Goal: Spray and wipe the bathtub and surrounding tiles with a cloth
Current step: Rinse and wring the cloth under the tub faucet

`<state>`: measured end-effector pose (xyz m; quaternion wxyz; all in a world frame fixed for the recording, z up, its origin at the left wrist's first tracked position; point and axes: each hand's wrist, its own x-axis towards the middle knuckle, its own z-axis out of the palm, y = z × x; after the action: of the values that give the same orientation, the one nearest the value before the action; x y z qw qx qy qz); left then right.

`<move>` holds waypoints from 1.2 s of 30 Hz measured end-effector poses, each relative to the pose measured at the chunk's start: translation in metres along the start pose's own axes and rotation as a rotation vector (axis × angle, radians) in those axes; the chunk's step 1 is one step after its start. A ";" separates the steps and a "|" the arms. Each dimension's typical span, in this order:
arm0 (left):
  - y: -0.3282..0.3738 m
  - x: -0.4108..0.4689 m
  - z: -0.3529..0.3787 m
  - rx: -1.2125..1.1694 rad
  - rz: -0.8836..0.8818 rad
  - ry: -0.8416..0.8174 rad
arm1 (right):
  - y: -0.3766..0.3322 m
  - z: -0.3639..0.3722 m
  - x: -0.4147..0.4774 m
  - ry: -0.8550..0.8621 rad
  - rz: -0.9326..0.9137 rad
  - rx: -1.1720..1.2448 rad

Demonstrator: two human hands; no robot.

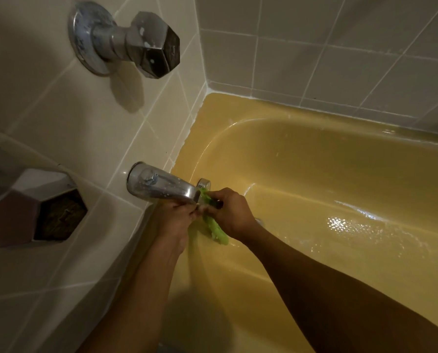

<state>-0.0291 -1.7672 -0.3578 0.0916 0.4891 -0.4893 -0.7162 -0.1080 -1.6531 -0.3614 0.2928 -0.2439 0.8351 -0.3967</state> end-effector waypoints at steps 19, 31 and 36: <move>-0.001 -0.051 0.009 0.582 0.237 -0.171 | 0.008 -0.063 -0.033 -0.025 -0.082 0.034; 0.098 -0.261 0.083 0.635 0.481 -0.270 | -0.072 -0.202 -0.218 0.225 -0.003 0.338; 0.133 -0.355 0.098 0.584 0.555 -0.272 | -0.105 -0.238 -0.304 0.290 -0.158 0.217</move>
<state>0.0262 -1.5578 -0.0321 0.0733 0.2450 -0.7924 -0.5537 -0.0362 -1.3942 -0.0644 0.1621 -0.2158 0.7992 -0.5371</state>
